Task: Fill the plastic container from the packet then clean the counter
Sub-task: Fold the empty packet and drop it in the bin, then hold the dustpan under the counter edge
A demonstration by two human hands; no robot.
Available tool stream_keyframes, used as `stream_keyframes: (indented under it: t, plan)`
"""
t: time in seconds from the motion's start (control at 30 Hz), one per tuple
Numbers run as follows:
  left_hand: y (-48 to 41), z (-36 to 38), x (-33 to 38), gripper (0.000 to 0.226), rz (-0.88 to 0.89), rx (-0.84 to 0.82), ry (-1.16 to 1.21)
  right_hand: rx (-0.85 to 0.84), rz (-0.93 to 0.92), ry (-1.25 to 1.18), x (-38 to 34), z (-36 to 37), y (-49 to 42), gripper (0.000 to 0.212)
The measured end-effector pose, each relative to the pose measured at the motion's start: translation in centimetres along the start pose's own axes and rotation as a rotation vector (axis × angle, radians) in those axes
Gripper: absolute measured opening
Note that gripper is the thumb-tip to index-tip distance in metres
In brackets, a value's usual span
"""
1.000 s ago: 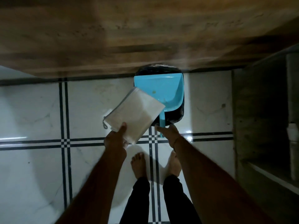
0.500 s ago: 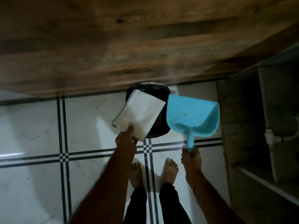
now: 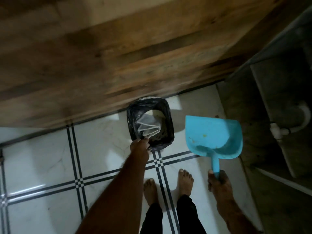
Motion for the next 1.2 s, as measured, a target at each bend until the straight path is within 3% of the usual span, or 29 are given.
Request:
stream_keyframes:
  t: [0.17,0.47,0.6,0.73,0.97,1.2]
  plan:
    - [11.8,2.8,3.9,0.05,0.324,0.069,-0.527,0.016,0.033,-0.058,-1.8,-3.1,6.9,0.017]
    - [34.4,11.3,2.7,0.059,0.716,-0.256,-1.222,0.096,0.045,-0.232,-5.4,-12.1,22.2,0.016]
    - [41.8,15.8,0.0,0.058,0.859,-0.405,-1.357,0.041,-0.016,-0.249,-5.8,-16.1,26.1,0.022]
    - [46.9,21.2,-3.7,0.06,0.964,-0.523,-1.473,0.054,-0.029,-0.311,-5.9,-21.1,28.8,0.015]
    - [52.0,28.1,-8.4,0.068,1.129,-0.652,-1.566,0.024,-0.079,-0.302,-5.0,-27.6,30.3,0.017]
    - [54.8,34.8,-8.2,0.06,1.433,-0.592,-1.686,0.159,-0.117,-0.378,-3.7,-29.6,30.4,0.012]
Point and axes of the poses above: each hand's wrist, its own y-axis away from the middle knuckle, its own z-axis out of the palm, x = y × z, the point moved 5 cm from there along -y, towards the middle knuckle, and after that the axes turned 8 degrees about -x, right-handed, at the moved point
